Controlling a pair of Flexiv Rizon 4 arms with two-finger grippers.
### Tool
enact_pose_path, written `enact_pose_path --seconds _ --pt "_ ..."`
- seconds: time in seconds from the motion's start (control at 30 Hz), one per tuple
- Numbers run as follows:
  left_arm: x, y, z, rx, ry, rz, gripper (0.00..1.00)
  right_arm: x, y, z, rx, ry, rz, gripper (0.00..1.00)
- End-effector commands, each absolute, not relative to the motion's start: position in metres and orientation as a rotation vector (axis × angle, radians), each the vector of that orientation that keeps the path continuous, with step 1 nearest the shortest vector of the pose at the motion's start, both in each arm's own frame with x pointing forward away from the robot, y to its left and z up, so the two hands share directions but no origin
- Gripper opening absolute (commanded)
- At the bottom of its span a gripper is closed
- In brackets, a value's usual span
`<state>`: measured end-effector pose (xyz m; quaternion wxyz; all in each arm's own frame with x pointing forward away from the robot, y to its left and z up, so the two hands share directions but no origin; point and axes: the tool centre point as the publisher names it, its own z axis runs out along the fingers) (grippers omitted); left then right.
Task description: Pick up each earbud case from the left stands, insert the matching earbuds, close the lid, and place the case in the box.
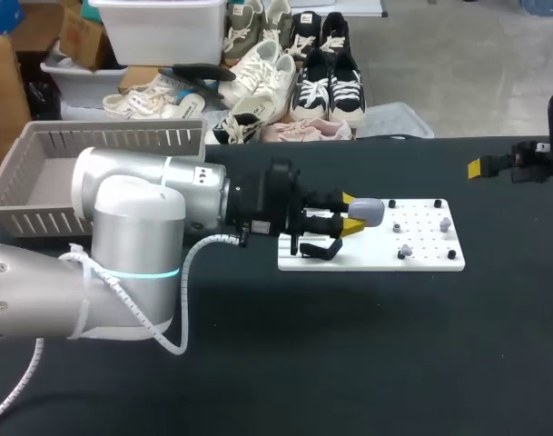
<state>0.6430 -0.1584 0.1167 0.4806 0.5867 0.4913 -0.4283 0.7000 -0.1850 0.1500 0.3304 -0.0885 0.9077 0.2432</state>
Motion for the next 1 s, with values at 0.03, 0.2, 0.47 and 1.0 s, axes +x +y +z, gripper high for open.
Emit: enact_pose_path --seconds 0.03,0.2,0.47,1.0 --pt "0.644 -0.161 0.112 1.434 1.199 -1.055 0.0 0.697 -0.184 0.151 -0.248 2.375 0.652 1.0" --pt "0.643 -0.16 0.11 1.427 1.203 -1.063 0.0 0.683 -0.176 0.156 -0.296 2.347 0.676 1.0" --pt "0.642 -0.159 0.105 1.429 1.204 -1.063 0.0 0.655 -0.155 0.165 -0.391 2.312 0.694 1.0" --pt "0.643 -0.155 0.101 1.434 1.213 -1.059 0.0 0.613 -0.107 0.172 -0.519 2.278 0.744 1.0"
